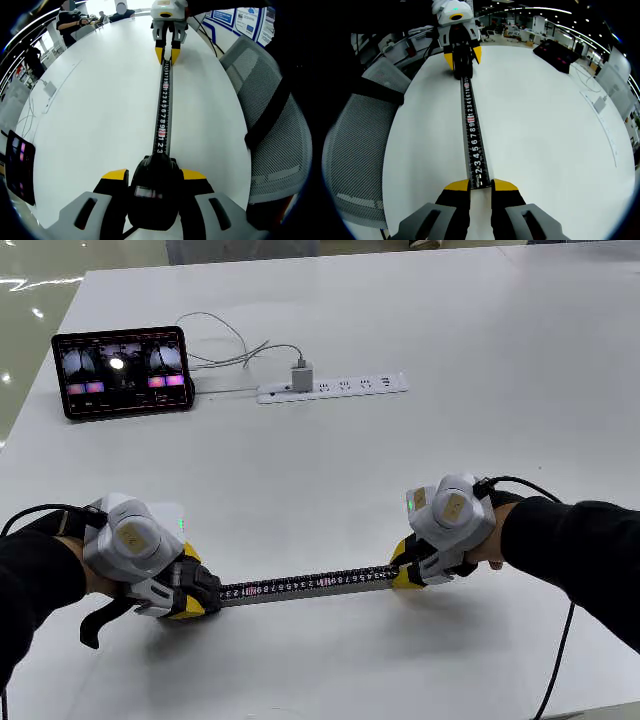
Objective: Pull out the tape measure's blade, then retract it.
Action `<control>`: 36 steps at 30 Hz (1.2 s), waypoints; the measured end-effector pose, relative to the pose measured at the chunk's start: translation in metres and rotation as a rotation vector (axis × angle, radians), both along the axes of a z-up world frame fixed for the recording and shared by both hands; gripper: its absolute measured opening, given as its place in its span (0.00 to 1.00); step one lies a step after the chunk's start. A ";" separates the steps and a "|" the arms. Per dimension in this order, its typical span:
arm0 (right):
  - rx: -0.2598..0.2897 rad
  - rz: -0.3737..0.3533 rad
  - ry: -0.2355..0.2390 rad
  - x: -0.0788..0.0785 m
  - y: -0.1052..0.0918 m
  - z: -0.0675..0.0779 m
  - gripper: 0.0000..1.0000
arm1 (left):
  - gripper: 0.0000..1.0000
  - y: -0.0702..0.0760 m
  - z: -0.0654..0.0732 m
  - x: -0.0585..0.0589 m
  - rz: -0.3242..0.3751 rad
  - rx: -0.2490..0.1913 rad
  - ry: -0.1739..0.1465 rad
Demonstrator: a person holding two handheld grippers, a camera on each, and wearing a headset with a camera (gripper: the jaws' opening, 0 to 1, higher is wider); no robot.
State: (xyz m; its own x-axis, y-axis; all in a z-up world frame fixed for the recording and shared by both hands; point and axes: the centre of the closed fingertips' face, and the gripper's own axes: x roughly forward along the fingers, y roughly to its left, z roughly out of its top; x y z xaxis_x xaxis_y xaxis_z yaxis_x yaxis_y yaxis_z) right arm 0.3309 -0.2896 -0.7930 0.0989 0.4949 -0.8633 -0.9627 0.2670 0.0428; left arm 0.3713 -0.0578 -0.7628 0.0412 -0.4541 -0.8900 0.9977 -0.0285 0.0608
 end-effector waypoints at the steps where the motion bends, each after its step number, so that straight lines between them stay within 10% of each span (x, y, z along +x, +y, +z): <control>1: -0.002 0.002 0.000 0.000 0.000 0.000 0.11 | 0.34 0.000 0.000 0.000 0.000 -0.001 0.000; 17: -0.016 0.026 -0.023 0.006 0.002 0.012 0.23 | 0.34 0.004 0.010 0.003 0.012 -0.005 0.004; 36: 0.030 -0.070 -0.010 -0.003 0.001 0.024 0.38 | 0.67 0.011 0.017 -0.002 0.143 -0.051 0.054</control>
State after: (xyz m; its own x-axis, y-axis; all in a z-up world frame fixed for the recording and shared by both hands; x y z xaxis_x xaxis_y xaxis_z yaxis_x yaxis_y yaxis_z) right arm 0.3282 -0.2882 -0.7695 0.1429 0.5119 -0.8470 -0.9422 0.3325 0.0420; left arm 0.3694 -0.0468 -0.7459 0.0612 -0.4918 -0.8686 0.9932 0.1162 0.0042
